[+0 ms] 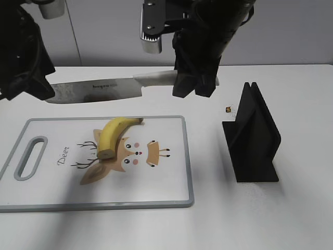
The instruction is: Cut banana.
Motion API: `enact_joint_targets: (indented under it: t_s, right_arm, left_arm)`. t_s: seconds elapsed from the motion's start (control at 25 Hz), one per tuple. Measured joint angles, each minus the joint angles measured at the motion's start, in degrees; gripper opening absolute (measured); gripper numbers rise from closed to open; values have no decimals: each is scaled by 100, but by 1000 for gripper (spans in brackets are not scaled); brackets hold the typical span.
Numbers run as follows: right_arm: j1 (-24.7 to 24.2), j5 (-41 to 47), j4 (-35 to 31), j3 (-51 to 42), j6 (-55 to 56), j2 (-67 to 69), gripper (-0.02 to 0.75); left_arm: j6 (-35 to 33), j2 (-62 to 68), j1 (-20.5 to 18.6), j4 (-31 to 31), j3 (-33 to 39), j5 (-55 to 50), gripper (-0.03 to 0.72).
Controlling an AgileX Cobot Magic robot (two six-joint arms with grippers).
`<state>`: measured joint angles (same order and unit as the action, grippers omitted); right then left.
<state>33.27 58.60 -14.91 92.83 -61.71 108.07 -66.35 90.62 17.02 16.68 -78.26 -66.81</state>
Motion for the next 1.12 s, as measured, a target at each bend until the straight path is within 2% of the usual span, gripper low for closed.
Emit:
enact_joint_targets:
  t_s: [0.24,0.4,0.52,0.68,0.72,0.76,1.12]
  right_arm:
    - [0,-10,-4,0,-4,0,159]
    - [0,21,-24,0,-4,0,159]
    - [0,46,-30,0,-4,0,159]
    - [0,34,-70,0,1,0,159]
    - [0,26,-78,0,1,0,159]
    - [0,19,-89,0,-14,0,159]
    - [0,-15,-245,-78,133,182,159]
  left_arm:
    - [0,280,0,-14,0,57,584]
    - [305,441,0,-41,0,304,537]
    - [460,472,0,-68,0,430,425]
    - [491,509,0,-74,0,340,130]
    - [479,545,5,-74,0,272,66]
    - [434,575,5,-81,0,197,40]
    - [443,605,10,-218,35,148,30]
